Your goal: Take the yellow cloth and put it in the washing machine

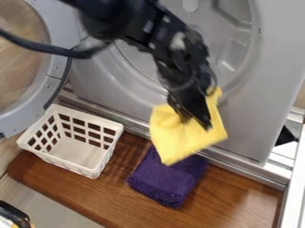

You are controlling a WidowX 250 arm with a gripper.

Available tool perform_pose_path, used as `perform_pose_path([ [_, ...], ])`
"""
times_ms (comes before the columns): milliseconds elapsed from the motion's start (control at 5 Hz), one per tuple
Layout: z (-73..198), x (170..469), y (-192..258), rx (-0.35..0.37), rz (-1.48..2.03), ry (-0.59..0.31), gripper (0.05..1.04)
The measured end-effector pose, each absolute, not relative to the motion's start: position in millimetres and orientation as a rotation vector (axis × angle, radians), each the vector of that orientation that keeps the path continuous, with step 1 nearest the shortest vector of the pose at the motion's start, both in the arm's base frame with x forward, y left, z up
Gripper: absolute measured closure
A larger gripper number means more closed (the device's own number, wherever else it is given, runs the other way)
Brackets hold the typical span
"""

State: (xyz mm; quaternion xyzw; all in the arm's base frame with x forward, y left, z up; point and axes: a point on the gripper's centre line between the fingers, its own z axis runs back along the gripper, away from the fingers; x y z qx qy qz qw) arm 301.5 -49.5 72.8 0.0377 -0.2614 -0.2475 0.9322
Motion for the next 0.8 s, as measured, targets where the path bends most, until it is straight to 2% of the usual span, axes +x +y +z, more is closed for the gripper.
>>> perform_pose_path([
  [400,94.6,310.0,-18.5,0.069,-0.396,-0.719,0.988],
  [600,93.7,327.3,-12.2,0.056,-0.377,-0.763,0.988],
  [800,90.5,350.5,-5.3,0.057,-0.366,-0.760,0.988],
])
